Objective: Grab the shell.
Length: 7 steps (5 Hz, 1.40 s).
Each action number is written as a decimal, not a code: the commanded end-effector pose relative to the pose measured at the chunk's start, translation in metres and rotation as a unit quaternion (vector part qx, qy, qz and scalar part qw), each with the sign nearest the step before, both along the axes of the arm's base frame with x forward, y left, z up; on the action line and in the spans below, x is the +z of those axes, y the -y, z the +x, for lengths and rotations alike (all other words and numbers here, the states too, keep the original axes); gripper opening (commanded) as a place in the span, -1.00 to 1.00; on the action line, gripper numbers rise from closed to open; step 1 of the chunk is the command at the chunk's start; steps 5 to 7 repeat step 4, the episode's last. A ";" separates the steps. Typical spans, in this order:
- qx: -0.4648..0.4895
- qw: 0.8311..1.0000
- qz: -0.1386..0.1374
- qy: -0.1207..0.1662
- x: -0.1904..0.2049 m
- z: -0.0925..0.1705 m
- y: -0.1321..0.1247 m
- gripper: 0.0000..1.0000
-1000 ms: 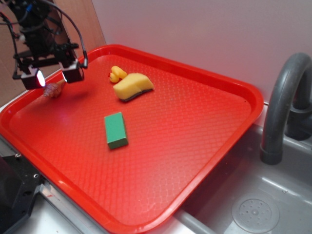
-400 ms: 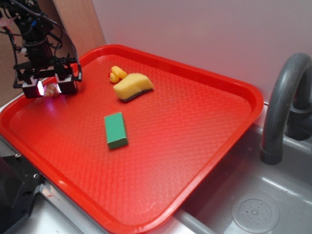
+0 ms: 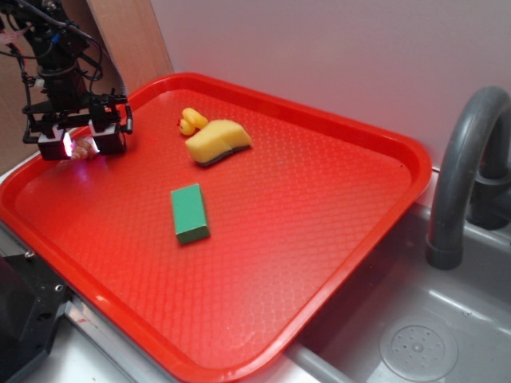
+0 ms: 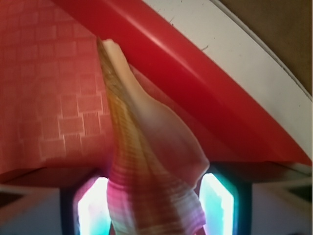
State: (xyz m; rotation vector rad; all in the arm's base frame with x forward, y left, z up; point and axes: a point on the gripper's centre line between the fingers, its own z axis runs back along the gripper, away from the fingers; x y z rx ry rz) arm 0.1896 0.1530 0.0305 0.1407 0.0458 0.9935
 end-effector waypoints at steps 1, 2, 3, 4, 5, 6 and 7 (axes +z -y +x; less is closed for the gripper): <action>-0.144 0.989 -0.008 0.012 0.098 0.008 0.070 -1.00; -0.266 0.964 -0.013 0.017 0.108 0.006 0.119 -1.00; -0.328 0.944 -0.020 0.041 0.128 -0.011 0.155 -1.00; -0.286 0.953 -0.071 0.067 0.144 -0.019 0.155 -1.00; -0.286 0.953 -0.071 0.067 0.144 -0.019 0.155 -1.00; -0.286 0.953 -0.071 0.067 0.144 -0.019 0.155 -1.00; -0.286 0.953 -0.071 0.067 0.144 -0.019 0.155 -1.00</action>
